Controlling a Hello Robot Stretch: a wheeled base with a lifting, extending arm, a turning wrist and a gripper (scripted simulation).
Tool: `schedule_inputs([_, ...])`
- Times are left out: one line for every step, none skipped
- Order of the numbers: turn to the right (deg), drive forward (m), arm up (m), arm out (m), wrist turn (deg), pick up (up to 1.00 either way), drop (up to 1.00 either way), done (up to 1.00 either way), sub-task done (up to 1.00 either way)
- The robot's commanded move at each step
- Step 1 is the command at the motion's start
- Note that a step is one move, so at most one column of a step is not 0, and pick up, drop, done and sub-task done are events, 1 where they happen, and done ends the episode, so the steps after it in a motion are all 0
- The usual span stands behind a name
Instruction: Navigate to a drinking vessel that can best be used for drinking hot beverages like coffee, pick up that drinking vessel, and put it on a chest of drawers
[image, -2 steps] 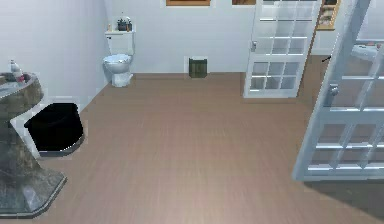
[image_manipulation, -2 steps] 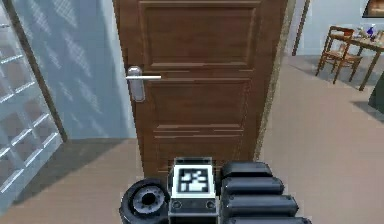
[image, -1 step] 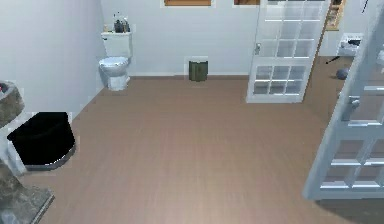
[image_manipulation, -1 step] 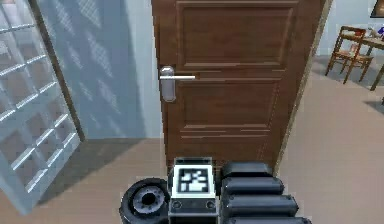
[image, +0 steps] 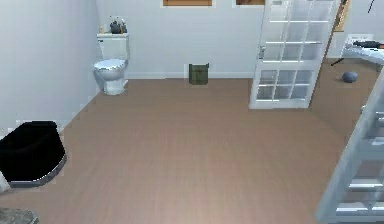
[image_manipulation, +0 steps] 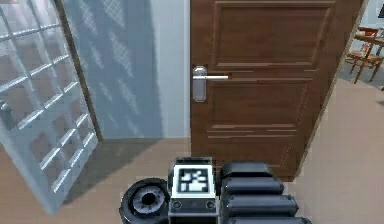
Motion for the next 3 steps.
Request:
schedule_inputs([45.0,0.00,0.00,0.00,0.0,0.00,0.00,0.00,0.00])
schedule_inputs([42.0,0.00,0.00,0.00,0.0,0.00,0.00,0.00,0.00])
schedule_inputs([0.0,0.05,0.00,0.00,0.0,0.00,0.00,0.00,0.00])
